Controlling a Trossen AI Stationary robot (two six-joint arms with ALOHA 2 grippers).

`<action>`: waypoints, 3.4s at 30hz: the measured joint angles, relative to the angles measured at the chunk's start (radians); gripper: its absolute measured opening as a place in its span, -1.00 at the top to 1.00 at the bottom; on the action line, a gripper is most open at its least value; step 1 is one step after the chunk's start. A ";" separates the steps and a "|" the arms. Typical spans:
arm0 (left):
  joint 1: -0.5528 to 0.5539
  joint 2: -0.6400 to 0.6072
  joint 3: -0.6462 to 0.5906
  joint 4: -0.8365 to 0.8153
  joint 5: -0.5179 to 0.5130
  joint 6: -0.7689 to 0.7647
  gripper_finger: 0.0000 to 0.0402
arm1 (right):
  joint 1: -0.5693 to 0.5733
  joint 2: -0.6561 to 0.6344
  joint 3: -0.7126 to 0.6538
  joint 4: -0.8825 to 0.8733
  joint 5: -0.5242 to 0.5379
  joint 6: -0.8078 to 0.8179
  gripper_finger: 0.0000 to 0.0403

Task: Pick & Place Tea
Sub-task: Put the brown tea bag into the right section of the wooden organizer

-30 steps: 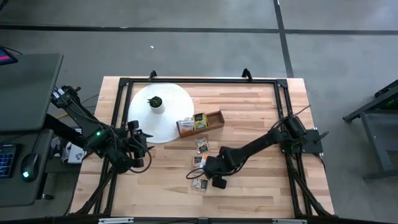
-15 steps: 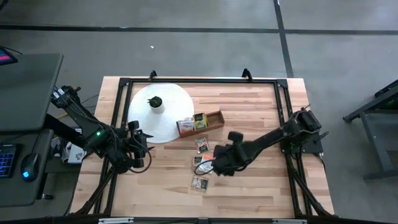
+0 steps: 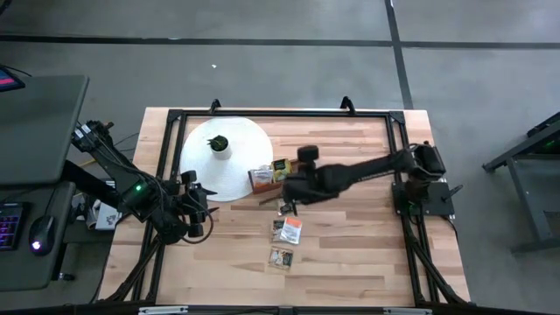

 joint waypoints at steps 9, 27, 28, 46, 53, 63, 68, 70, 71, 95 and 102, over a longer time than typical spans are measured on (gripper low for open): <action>0.000 0.000 0.000 0.001 0.000 -0.004 0.03 | -0.149 0.000 -0.088 0.250 -0.074 -0.241 1.00; 0.000 0.000 0.000 -0.005 0.000 -0.027 0.03 | -0.204 0.000 -0.265 0.433 -0.214 -0.261 1.00; 0.000 0.000 0.000 -0.006 0.000 -0.027 0.03 | -0.205 0.000 -0.270 0.439 -0.214 -0.260 1.00; 0.000 0.000 0.000 -0.006 0.009 -0.027 0.03 | -0.205 -0.001 -0.297 0.462 -0.231 -0.260 0.77; 0.000 0.000 0.000 -0.006 0.010 -0.027 0.03 | -0.205 -0.001 -0.292 0.462 -0.231 -0.260 0.47; 0.000 0.000 0.000 -0.009 0.011 -0.027 0.03 | -0.199 -0.001 -0.141 0.339 -0.276 -0.220 0.26; 0.000 0.000 0.000 -0.009 0.011 -0.027 0.03 | -0.185 -0.002 -0.046 0.256 -0.615 -0.125 0.26; 0.000 0.000 0.000 -0.009 0.011 -0.025 0.03 | -0.168 -0.002 -0.037 0.250 -0.704 -0.120 0.26; 0.000 0.000 0.000 -0.009 0.011 -0.022 0.03 | -0.159 -0.002 -0.037 0.252 -0.729 -0.127 0.26; 0.000 0.000 0.000 -0.006 0.055 0.000 0.03 | -0.077 -0.002 -0.289 0.569 -0.816 -0.023 -0.13; 0.000 0.000 0.000 -0.006 0.064 0.000 0.03 | -0.071 0.029 -0.302 0.579 -0.817 -0.038 -0.21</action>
